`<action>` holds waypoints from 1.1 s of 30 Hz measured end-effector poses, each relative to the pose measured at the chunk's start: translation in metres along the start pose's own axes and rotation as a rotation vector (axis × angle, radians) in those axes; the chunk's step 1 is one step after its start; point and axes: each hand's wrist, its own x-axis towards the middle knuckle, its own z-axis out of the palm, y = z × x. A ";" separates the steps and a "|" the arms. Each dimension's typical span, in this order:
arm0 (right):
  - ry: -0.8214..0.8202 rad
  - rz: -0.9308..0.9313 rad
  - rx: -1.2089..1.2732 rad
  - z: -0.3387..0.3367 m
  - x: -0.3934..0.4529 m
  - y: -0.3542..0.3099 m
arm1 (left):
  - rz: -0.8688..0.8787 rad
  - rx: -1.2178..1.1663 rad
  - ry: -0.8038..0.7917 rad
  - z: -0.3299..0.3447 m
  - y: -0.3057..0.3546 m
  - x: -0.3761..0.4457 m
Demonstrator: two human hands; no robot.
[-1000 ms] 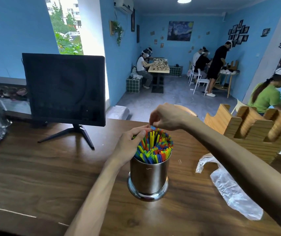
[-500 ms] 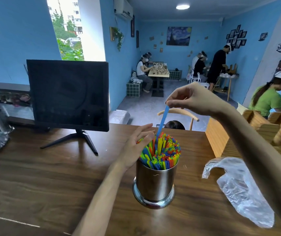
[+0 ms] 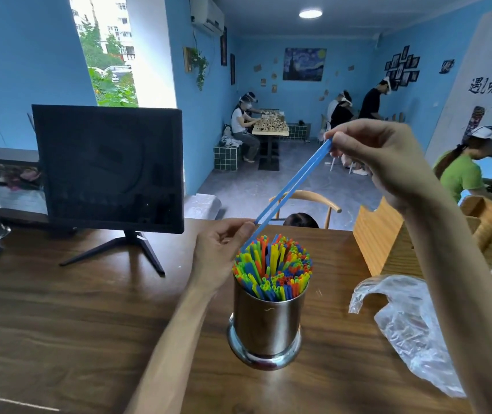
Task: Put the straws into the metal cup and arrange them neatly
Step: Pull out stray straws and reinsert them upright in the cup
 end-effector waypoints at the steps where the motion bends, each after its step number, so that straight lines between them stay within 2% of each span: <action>1: 0.028 0.029 0.058 0.000 -0.003 0.007 | -0.032 -0.045 0.008 -0.002 0.000 -0.001; 6: 0.180 0.128 0.089 0.009 -0.016 0.035 | -0.271 -0.442 -0.019 -0.009 0.012 -0.010; 10: 0.250 0.134 0.055 0.020 -0.024 0.048 | -0.240 -0.422 -0.035 -0.013 0.014 -0.012; 12: 0.266 0.199 0.151 0.022 -0.028 0.049 | -0.222 -0.409 0.006 -0.013 0.016 -0.012; 16: 0.085 0.528 0.757 0.026 -0.040 0.052 | -0.302 -0.591 0.128 -0.017 0.019 -0.006; 19: -0.039 0.617 0.980 0.035 -0.052 0.064 | -0.337 -0.693 0.210 -0.018 0.022 -0.002; 22: -0.115 0.620 1.002 0.045 -0.062 0.067 | -0.298 -0.751 0.331 -0.011 0.027 0.000; 25: -0.168 0.614 0.959 0.051 -0.070 0.069 | -0.232 -0.614 0.459 -0.004 0.030 0.002; 30: -0.262 0.605 0.798 0.058 -0.083 0.070 | -0.209 -0.644 0.570 -0.004 0.036 0.013; 33: -0.271 0.599 0.781 0.059 -0.085 0.068 | -0.174 -0.629 0.640 -0.003 0.039 0.016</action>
